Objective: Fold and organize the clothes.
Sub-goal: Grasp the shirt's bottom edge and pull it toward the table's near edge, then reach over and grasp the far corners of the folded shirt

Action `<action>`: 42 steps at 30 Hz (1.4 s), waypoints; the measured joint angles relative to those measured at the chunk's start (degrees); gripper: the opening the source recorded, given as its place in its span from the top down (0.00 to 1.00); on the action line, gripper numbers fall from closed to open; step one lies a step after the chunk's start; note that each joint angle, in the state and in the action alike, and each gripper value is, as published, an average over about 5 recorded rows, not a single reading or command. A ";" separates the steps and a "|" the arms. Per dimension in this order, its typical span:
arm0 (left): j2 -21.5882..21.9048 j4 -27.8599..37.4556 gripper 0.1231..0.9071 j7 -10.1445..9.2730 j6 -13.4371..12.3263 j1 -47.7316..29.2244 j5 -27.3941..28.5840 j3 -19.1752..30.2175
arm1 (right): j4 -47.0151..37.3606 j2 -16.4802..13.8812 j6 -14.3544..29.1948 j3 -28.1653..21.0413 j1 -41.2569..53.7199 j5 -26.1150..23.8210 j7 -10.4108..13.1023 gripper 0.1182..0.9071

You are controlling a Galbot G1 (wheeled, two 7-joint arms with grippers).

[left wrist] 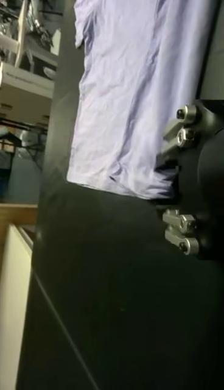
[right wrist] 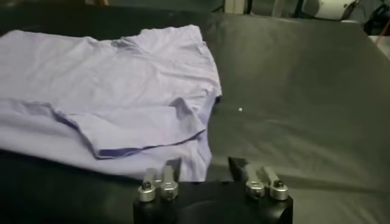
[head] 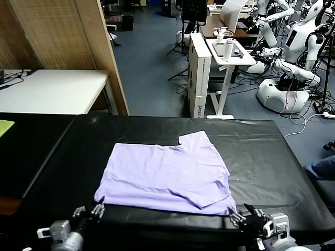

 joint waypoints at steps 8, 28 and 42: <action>1.60 -0.01 0.00 2.21 2.62 -5.53 -2.52 -0.61 | -9.75 -3.90 0.00 -4.21 15.14 2.17 -0.45 0.00; 6.21 25.43 0.00 -1.03 7.70 -42.09 -14.63 12.98 | -38.70 -1.63 0.01 -27.70 51.23 2.01 -0.96 0.00; 6.88 39.73 0.00 2.38 5.54 -52.99 -9.73 17.51 | -49.48 2.49 0.01 -34.11 60.77 0.74 -2.81 0.00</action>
